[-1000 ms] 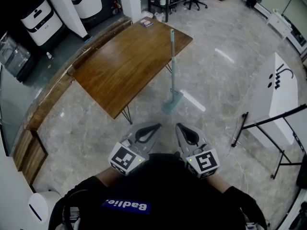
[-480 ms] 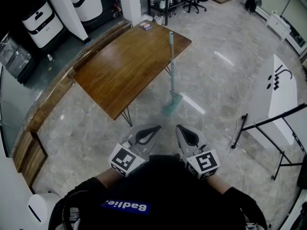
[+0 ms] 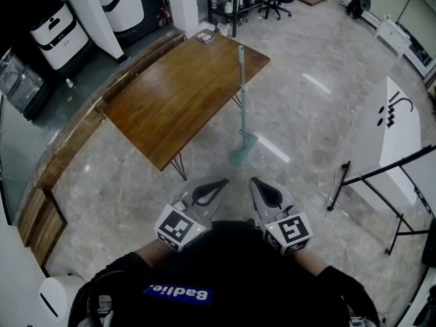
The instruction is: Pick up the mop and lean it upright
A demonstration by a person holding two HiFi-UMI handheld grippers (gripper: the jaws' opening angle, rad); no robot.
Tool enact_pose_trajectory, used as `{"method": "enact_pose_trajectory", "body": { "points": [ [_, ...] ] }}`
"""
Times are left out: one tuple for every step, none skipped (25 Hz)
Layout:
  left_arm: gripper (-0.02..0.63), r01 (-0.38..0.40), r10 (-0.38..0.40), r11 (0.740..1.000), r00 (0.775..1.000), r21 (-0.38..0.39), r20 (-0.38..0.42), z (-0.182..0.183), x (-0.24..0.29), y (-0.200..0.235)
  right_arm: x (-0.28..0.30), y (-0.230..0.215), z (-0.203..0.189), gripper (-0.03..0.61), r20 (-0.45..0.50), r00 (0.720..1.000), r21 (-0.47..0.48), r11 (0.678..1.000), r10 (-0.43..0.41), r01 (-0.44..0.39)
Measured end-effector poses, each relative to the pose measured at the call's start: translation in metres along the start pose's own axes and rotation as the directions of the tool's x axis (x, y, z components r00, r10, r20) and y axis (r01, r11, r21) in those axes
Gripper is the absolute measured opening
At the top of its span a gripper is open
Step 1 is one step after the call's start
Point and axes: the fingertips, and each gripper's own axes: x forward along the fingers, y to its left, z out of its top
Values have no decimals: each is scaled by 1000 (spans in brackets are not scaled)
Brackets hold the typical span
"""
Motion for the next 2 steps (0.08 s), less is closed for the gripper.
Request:
{"method": "enact_pose_trajectory", "body": {
  "points": [
    [18, 1, -1, 1000, 1000, -2, 1, 1, 0, 0, 0, -1, -2, 3, -6, 1000, 0, 1000, -4, 4],
    [18, 1, -1, 1000, 1000, -3, 1, 2, 0, 1, -1, -1, -4, 3, -12, 1000, 0, 1000, -8, 8]
  ]
}}
